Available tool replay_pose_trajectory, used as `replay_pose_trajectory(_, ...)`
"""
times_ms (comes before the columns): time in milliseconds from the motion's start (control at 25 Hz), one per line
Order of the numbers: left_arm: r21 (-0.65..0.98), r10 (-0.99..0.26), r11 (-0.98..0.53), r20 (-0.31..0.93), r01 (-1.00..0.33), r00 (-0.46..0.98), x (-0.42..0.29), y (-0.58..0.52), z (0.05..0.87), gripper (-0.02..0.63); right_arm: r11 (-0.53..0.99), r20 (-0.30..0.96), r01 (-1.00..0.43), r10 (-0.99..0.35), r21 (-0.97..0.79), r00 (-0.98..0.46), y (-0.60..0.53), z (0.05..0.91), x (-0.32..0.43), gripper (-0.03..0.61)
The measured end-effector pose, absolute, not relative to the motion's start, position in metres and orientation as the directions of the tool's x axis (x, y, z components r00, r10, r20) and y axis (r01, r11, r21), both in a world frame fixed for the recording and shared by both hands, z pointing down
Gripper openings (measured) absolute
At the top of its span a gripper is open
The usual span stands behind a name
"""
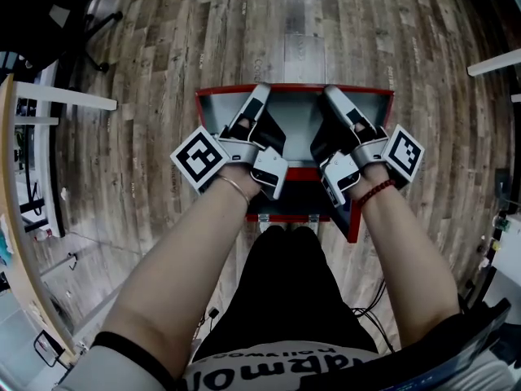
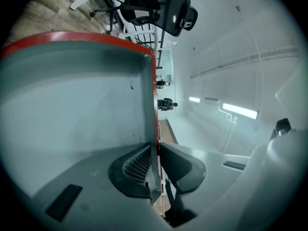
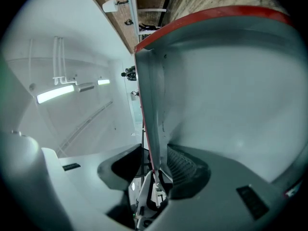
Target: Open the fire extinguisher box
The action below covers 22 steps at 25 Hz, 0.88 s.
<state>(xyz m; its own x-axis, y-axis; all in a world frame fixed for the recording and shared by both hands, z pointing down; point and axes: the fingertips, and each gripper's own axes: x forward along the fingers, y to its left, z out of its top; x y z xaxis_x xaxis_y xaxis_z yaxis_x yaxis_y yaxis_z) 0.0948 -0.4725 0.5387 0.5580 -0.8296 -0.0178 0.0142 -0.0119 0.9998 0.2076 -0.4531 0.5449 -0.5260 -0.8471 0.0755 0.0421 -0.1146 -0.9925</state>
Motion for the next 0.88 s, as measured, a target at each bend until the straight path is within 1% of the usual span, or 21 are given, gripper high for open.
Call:
replay_pose_trajectory(160, 1.0, -0.832, -0.002, 0.0, -0.003, 0.554, 0.092, -0.471, 0.539, 0.038, -0.16, 0.11, 0.059, -0.86, -0.985, -0.498, -0.445, 0.551, 0.224, 0.15)
replay_pose_trajectory(280, 0.999, -0.831, 0.022, 0.031, -0.024, 0.555, 0.082, -0.459, 0.54, 0.038, -0.171, 0.107, 0.085, -0.862, -0.982, -0.495, -0.428, 0.547, 0.228, 0.15)
replay_pose_trajectory(400, 0.997, -0.814, 0.023, 0.059, -0.068, 0.579, 0.07, -0.435, 0.538, 0.038, -0.167, 0.086, 0.103, -0.837, -0.981, -0.541, -0.401, 0.538, 0.216, 0.149)
replay_pose_trajectory(560, 0.993, -0.76, -0.009, 0.069, -0.117, 0.646, 0.075, -0.404, 0.522, 0.038, -0.159, 0.073, 0.091, -0.794, -0.983, -0.603, -0.373, 0.518, 0.208, 0.147)
replay_pose_trajectory(720, 0.995, -0.746, -0.009, 0.062, -0.103, 0.663, 0.082, -0.369, 0.492, 0.037, -0.141, 0.061, 0.071, -0.756, -0.987, -0.651, -0.342, 0.489, 0.207, 0.127)
replay_pose_trajectory(800, 0.995, -0.75, -0.029, 0.042, -0.096, 0.661, 0.086, -0.356, 0.47, 0.037, -0.111, 0.032, 0.075, -0.739, -0.991, -0.673, -0.333, 0.466, 0.208, 0.112)
replay_pose_trajectory(880, 0.995, -0.76, -0.074, -0.013, -0.066, 0.65, 0.09, -0.351, 0.441, 0.035, -0.055, -0.02, 0.087, -0.727, -0.995, -0.687, -0.332, 0.437, 0.211, 0.058)
